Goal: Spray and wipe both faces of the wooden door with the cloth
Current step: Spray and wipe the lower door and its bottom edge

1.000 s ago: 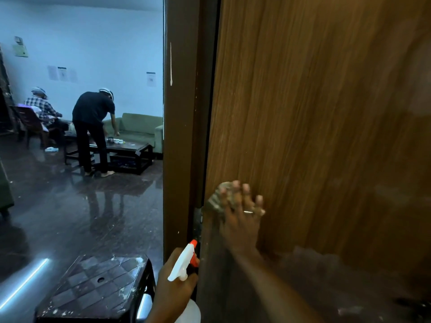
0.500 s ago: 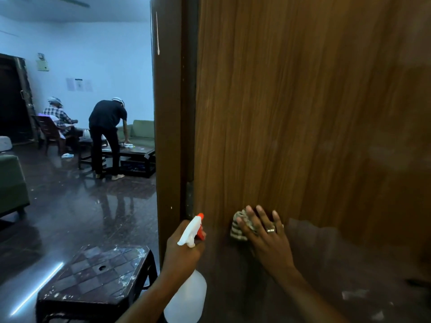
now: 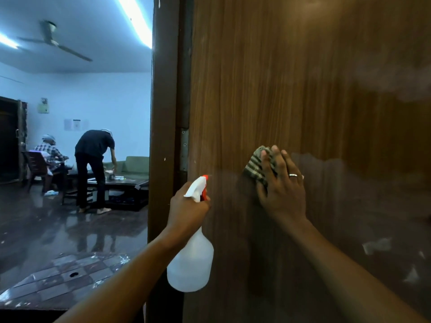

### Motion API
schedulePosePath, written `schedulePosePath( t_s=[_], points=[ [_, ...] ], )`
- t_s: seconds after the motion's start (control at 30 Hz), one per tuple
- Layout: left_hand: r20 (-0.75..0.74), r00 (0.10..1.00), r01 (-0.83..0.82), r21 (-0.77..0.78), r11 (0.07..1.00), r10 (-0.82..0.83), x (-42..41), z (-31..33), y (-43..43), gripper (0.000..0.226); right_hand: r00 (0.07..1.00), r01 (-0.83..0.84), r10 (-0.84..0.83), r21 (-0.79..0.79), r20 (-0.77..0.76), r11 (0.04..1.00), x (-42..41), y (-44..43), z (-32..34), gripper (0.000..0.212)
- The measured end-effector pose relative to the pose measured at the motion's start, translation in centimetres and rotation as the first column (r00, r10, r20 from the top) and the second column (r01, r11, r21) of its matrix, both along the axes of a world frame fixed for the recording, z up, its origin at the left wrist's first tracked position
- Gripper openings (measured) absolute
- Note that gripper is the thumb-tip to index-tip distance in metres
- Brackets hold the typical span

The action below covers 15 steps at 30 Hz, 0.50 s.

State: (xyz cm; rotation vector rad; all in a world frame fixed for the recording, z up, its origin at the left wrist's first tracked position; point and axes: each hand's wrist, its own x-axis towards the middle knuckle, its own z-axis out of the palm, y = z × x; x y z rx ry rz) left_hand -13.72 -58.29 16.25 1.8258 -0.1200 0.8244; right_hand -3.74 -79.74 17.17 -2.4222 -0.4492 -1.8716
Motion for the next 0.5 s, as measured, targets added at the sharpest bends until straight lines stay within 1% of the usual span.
schedulePosePath(
  t_s=[0.07,0.17,0.23,0.3,0.37,0.43,0.5],
  points=[
    [0.040,0.999,-0.017,-0.014,1.000,0.018,0.0,-1.2,-0.3,0.055,1.000,-0.008,0.009,0.064,-0.010,0.998,-0.3,-0.6,-1.6,0.074],
    [0.088,0.996,-0.024,-0.057,0.998,0.029,-0.5,-3.1,-0.6,0.053,1.000,-0.023,0.022,0.160,0.011,0.987,-0.6,-1.8,-3.6,0.068],
    [0.114,0.993,-0.030,-0.070,0.997,0.038,-1.0,-4.0,-0.4,0.046,1.000,-0.018,0.019,0.198,-0.001,0.980,-0.7,-2.3,-4.4,0.068],
    [0.105,0.994,-0.012,-0.084,0.996,0.021,-1.8,-5.0,0.1,0.039,1.000,-0.002,0.008,0.214,-0.026,0.977,-0.4,-2.0,-5.3,0.067],
    [0.099,0.995,0.016,-0.087,0.996,-0.008,-2.3,-5.7,0.8,0.033,1.000,0.005,0.002,0.239,-0.029,0.971,0.0,-0.7,-5.0,0.064],
    [0.106,0.994,0.045,-0.084,0.995,-0.036,-2.8,-5.6,1.8,0.035,1.000,-0.029,0.031,0.225,-0.003,0.974,0.4,2.3,-2.6,0.062],
    [0.112,0.992,0.062,-0.079,0.995,-0.053,-3.3,-5.1,2.7,0.036,0.998,-0.062,0.059,0.110,0.034,0.992,0.7,6.6,0.4,0.061]
  ],
)
